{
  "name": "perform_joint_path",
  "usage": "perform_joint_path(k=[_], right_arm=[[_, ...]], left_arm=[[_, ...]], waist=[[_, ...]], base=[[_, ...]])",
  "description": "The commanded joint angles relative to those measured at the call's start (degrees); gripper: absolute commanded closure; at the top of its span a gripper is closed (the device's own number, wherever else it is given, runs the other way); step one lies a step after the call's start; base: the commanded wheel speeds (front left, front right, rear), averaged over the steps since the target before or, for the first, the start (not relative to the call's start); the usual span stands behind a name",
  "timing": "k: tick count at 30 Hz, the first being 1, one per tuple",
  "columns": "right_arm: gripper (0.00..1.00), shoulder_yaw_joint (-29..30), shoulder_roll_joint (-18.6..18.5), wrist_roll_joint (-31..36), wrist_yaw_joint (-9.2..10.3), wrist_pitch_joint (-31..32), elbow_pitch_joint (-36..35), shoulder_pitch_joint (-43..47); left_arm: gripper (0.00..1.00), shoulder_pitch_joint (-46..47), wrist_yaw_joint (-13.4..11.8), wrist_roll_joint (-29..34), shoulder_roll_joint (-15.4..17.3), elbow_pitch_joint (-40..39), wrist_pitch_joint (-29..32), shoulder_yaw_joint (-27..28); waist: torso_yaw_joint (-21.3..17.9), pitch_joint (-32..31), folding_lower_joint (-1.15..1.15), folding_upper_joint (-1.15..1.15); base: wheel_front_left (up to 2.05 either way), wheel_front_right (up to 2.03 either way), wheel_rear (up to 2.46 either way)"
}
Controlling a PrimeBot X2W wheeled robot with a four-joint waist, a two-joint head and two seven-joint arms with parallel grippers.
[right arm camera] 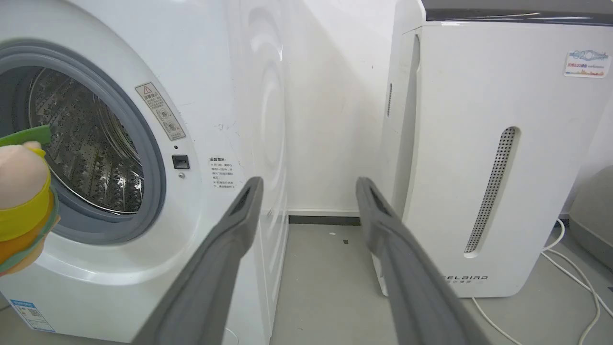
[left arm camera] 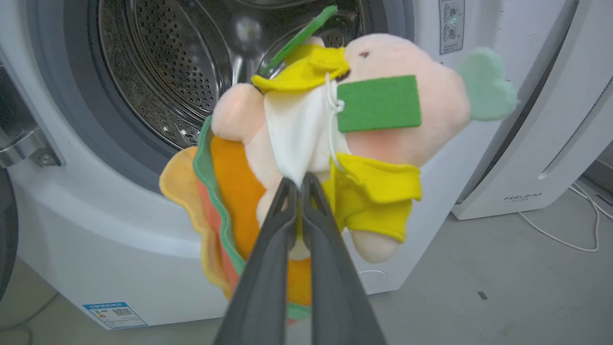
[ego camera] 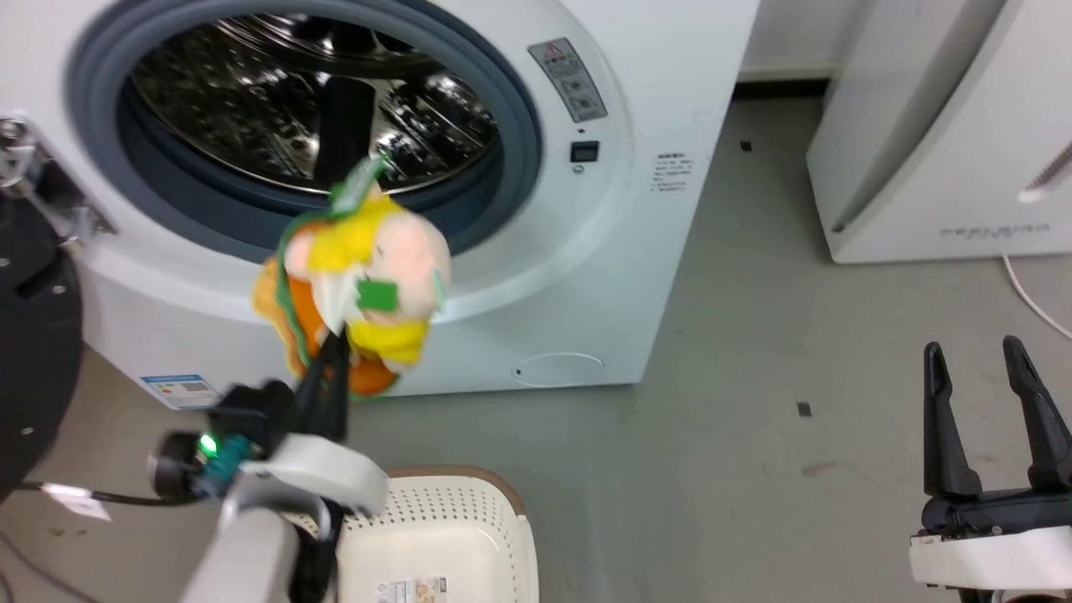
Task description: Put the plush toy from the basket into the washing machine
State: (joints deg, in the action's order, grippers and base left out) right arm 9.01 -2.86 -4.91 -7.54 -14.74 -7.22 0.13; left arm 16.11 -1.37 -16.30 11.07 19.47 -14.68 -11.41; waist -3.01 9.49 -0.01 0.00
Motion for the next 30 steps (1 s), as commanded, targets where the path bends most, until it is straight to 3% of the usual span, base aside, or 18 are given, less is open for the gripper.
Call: perform_joint_path(k=[1,13,18,19,24,30], right_arm=[[0.0,-0.1,-0.01,-0.21,0.05,-0.26,-0.35,0.16],[0.0,-1.59,-0.01,-2.04,0.05,-0.26,-0.57,-3.33],[0.0,-2.58,-0.01,-3.75,0.05,-0.26,-0.63,-5.32],[0.0,-3.06,-0.01,-4.43,0.05,-0.26,-0.53,-5.97],[0.0,-4.54,-0.01,-6.41,0.05,-0.26,-0.13,-7.54],[0.0,-5.61,-0.01,-7.44,0.05,-0.26,-0.68,-8.55]], left_arm=[[1.0,1.81,-0.1,0.51,1.09,-1.41,-0.31,0.81],[1.0,16.99,1.07,0.74,9.54,-0.99,6.91,4.44],[1.0,25.4,2.76,1.39,14.79,1.59,12.24,5.14],[1.0,29.27,3.55,2.36,16.9,2.97,14.24,4.73],[1.0,42.36,5.66,5.36,21.5,7.44,20.58,2.38],[1.0,52.78,7.86,7.05,24.25,11.98,26.94,-1.61]], waist=[[-1.22,1.35,0.01,0.0],[-8.17,10.64,0.01,0.0],[-11.79,16.53,0.01,0.0],[-12.81,18.52,0.01,0.0],[-14.94,23.89,0.01,0.0],[-16.52,27.91,0.01,0.0]], base=[[0.0,0.0,0.0],[0.0,0.0,0.0],[0.0,0.0,0.0],[0.0,0.0,0.0],[0.0,0.0,0.0],[0.0,0.0,0.0]])
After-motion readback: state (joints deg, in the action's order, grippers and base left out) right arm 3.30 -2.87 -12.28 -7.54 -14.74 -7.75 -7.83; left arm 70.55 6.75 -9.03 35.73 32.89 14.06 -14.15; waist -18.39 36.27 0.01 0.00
